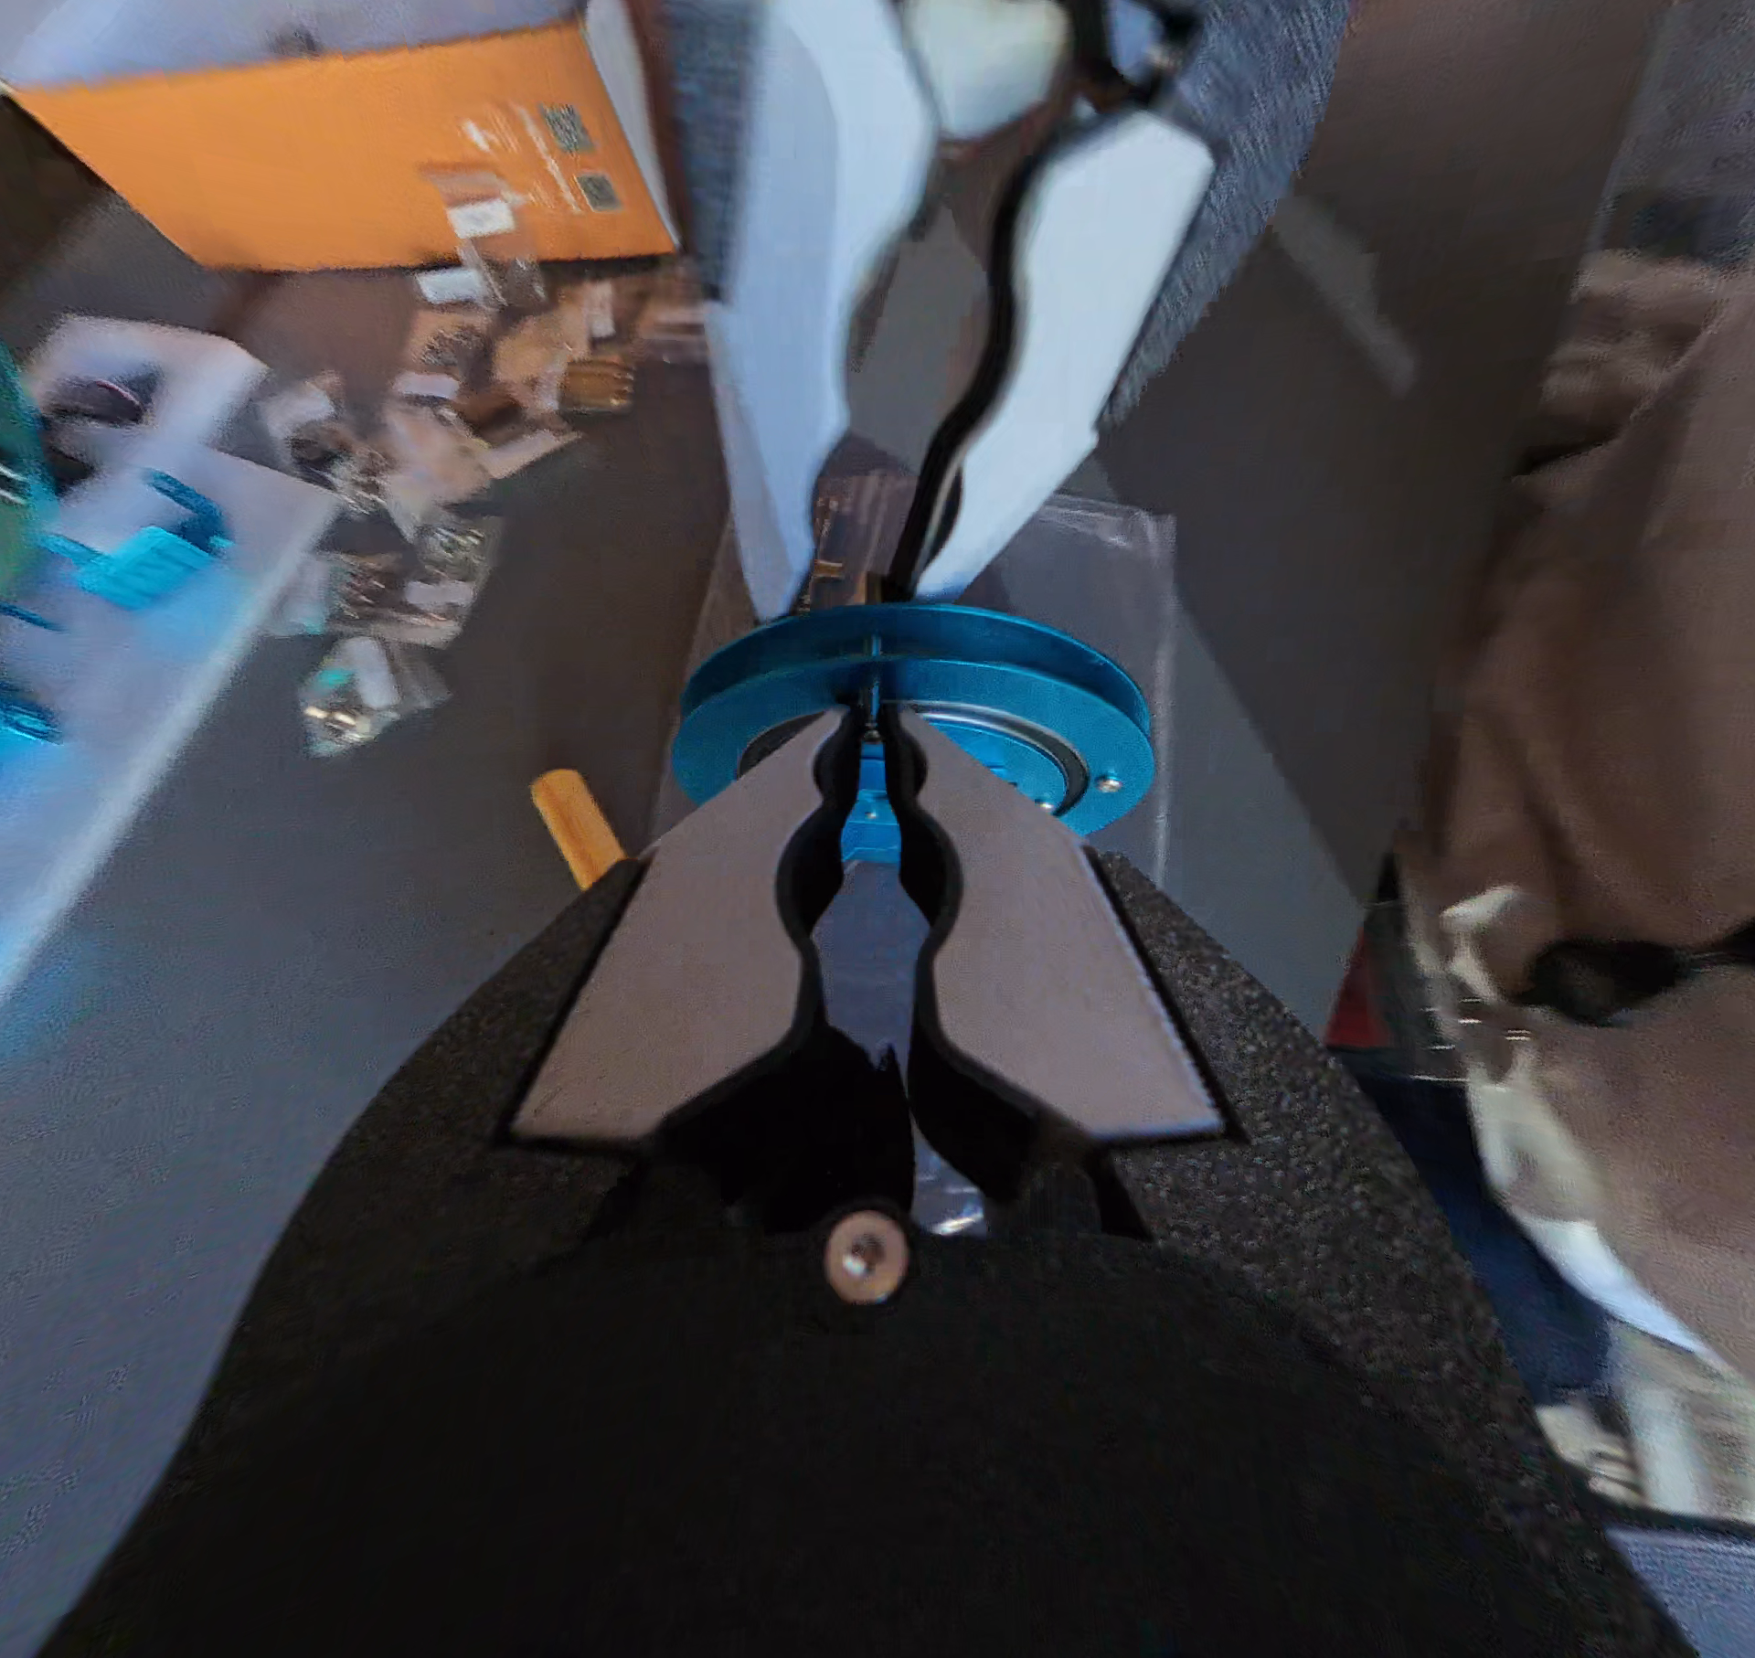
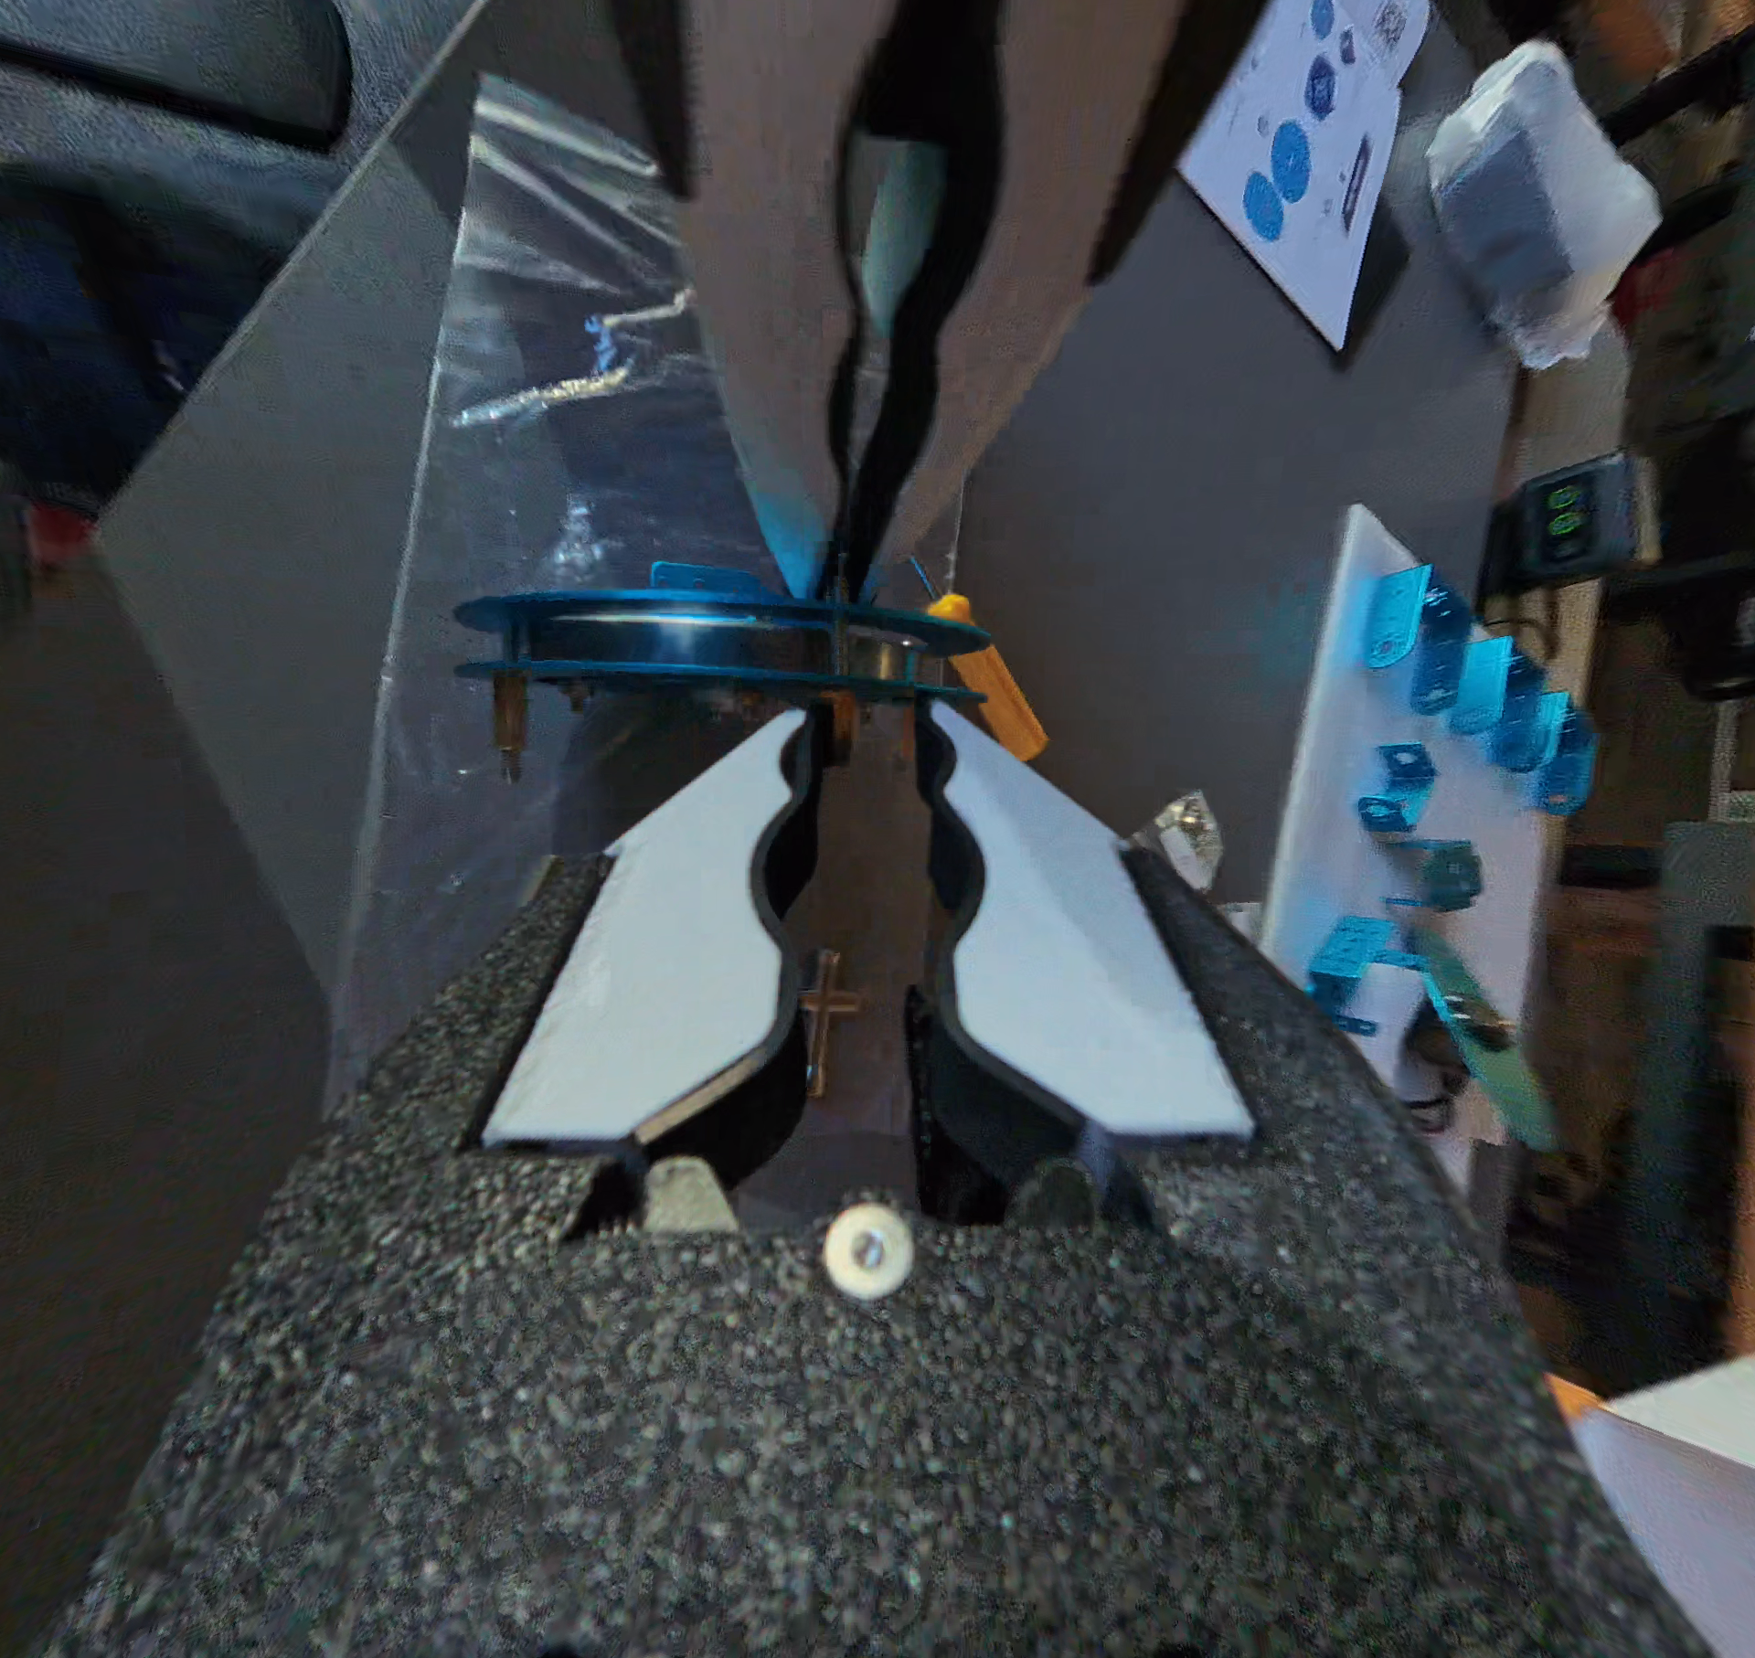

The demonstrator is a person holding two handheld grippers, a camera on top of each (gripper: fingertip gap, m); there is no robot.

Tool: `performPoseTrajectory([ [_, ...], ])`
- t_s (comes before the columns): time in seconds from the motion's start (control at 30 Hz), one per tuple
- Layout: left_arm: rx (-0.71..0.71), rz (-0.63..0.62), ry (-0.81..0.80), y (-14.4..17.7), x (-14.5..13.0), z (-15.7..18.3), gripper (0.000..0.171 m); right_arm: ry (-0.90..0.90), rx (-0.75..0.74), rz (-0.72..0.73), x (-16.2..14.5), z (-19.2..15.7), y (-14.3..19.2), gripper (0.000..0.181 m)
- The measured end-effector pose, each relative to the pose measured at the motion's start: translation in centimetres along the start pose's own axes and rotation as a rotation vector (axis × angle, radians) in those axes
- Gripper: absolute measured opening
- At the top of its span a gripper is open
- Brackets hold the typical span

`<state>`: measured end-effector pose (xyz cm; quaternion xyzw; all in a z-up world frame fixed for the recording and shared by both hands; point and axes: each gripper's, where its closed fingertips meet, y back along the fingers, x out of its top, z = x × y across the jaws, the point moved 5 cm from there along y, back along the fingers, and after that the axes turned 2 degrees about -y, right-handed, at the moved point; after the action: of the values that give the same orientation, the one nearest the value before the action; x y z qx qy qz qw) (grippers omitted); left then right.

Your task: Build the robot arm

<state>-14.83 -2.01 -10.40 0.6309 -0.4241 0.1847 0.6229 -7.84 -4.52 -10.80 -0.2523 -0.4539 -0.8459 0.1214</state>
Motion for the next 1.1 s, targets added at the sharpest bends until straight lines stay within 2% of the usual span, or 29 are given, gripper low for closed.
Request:
performPoseTrajectory([
  [0.03,-0.021,-0.007,0.041,-0.1,-0.1,-0.3,0.003,0.053,-0.020,-0.005,0.2,-0.4,-0.1,0.004],
  [0.07,-0.008,-0.016,0.026,-0.1,-0.3,-0.5,0.003,0.079,-0.055,-0.014,0.3,-0.2,-0.2,0.005],
  [0.1,0.038,-0.025,-0.052,-0.2,-0.3,-0.4,0.003,0.043,-0.023,-0.017,0.2,0.1,-0.2,0.005],
  [0.13,0.118,-0.045,-0.189,-0.2,-0.3,-0.1,0.003,-0.071,0.080,-0.011,0.3,0.4,0.0,0.003],
  [0.2,0.385,-0.106,-0.589,-0.6,-0.5,0.6,0.003,-0.402,0.355,0.004,-0.1,1.2,-0.1,0.004],
  [0.27,0.662,-0.174,-1.043,-1.1,-0.9,1.5,0.002,-0.840,0.767,-0.004,-0.7,1.3,-0.1,0.004],
  [0.3,0.774,-0.205,-1.192,-1.3,-1.2,1.6,0.002,-0.991,0.912,0.015,-1.0,1.3,-0.3,0.003],
  [0.33,0.825,-0.222,-1.221,-1.3,-1.4,1.3,0.002,-1.086,0.985,0.046,-1.2,1.5,-0.6,0.004],
  [0.37,0.809,-0.207,-1.154,-1.3,-1.4,1.0,0.003,-1.092,0.987,0.071,-1.3,1.7,-0.8,0.004],
  [0.4,0.752,-0.173,-1.033,-1.2,-1.3,0.7,0.003,-1.008,0.919,0.084,-1.3,1.9,-0.9,0.004],
  [0.5,0.525,-0.091,-0.604,-0.7,-0.9,0.0,0.003,-0.523,0.452,0.089,-0.7,2.5,-0.3,0.010],
  [0.57,0.345,-0.053,-0.357,-0.4,-0.7,-0.2,0.003,-0.264,0.229,0.079,0.3,1.9,0.5,0.012],
  [0.63,0.208,-0.026,-0.207,-0.2,-0.4,-0.2,0.003,-0.080,0.103,0.037,0.7,1.1,0.7,0.011],
  [0.73,0.131,-0.016,-0.088,-0.2,-0.3,-0.9,0.004,0.010,0.027,-0.016,0.7,1.1,0.1,0.006],
  [0.8,0.206,-0.018,-0.181,-0.3,-0.4,-1.1,0.003,-0.102,0.085,-0.029,0.5,1.8,0.0,0.005],
  [0.83,0.300,-0.037,-0.332,-0.5,-0.5,-0.9,0.003,-0.254,0.196,-0.030,0.3,2.3,-0.1,0.003],
  [0.93,0.673,-0.160,-0.918,-1.2,-0.8,0.4,0.002,-0.793,0.615,0.015,-1.0,3.7,-0.5,0.003],
  [0.97,0.749,-0.176,-1.045,-1.4,-1.0,0.9,0.002,-0.936,0.766,0.029,-1.4,3.7,-0.6,0.002],
  [1.0,0.789,-0.180,-1.101,-1.5,-1.1,1.1,0.002,-1.034,0.864,0.049,-1.8,3.7,-0.7,0.002],
  [1.03,0.794,-0.181,-1.080,-1.5,-1.2,1.0,0.003,-1.041,0.878,0.083,-1.9,3.7,-0.8,0.003],
  [1.1,0.705,-0.134,-0.895,-1.2,-1.0,0.7,0.003,-0.843,0.756,0.133,-1.5,3.6,-0.4,0.006],
])
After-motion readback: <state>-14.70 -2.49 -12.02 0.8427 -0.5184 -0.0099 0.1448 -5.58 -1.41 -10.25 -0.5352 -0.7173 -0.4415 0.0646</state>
